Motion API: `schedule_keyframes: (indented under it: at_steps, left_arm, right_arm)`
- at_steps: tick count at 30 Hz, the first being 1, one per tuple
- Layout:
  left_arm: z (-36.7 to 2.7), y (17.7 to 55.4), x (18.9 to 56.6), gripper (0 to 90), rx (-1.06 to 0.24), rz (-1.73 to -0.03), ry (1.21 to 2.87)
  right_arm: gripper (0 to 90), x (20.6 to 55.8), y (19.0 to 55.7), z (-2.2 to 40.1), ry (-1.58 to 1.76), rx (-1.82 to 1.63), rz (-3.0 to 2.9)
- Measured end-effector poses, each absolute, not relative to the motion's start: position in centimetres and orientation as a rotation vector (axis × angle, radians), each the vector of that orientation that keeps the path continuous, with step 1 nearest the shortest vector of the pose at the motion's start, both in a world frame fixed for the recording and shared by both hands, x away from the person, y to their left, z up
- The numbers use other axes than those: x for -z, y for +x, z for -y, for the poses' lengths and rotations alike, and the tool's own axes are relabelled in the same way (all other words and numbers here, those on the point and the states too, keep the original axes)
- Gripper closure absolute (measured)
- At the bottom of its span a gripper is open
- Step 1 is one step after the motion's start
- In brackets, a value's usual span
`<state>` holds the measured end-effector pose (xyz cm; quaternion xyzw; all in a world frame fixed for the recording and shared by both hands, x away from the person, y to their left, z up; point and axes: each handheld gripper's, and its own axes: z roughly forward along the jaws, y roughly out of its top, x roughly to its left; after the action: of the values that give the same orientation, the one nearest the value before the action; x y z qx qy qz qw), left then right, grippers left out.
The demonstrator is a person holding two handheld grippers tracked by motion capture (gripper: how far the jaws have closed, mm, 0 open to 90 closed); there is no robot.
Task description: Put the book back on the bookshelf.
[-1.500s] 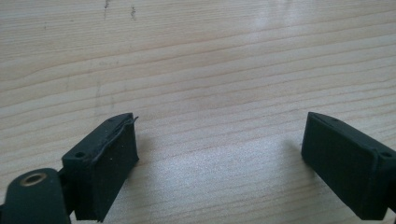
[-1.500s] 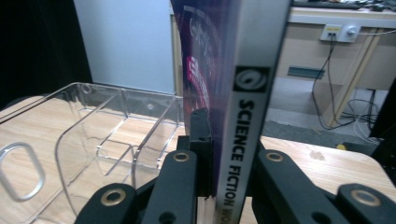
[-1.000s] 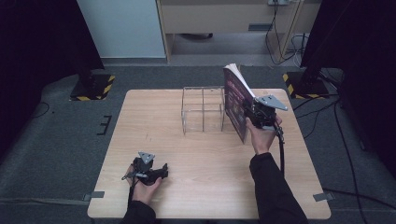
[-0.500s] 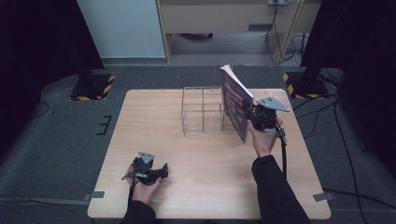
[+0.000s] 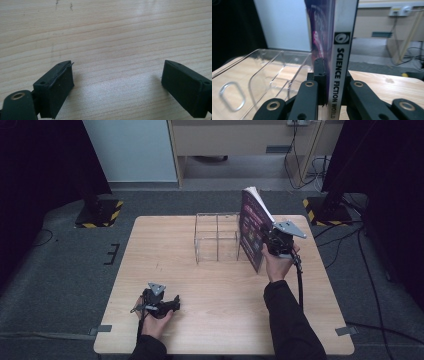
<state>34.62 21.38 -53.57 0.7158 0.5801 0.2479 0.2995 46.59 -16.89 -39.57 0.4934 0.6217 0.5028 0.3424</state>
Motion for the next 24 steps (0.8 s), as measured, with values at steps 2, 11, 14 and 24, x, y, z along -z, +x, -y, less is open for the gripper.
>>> schedule_keyframes:
  at_steps: [2,11,14,24]
  left_arm:
    - [-21.4,34.6,53.6,9.6,-0.658,-1.541,1.901]
    - [-21.4,34.6,53.6,9.5,-0.657,-1.540,1.901]
    - [-21.4,34.6,53.6,9.5,-0.657,-1.540,1.901]
    - [-21.4,34.6,53.6,9.5,-0.656,-1.541,1.900]
  right_arm:
    - [83.0,39.6,46.6,16.8,1.293,-1.287,-1.574]
    - [83.0,40.0,46.5,15.9,1.361,-1.350,-1.455]
    - [82.9,40.0,46.7,15.7,1.358,-1.324,-1.461]
    - [82.4,40.1,46.4,16.5,1.406,-1.277,-1.467]
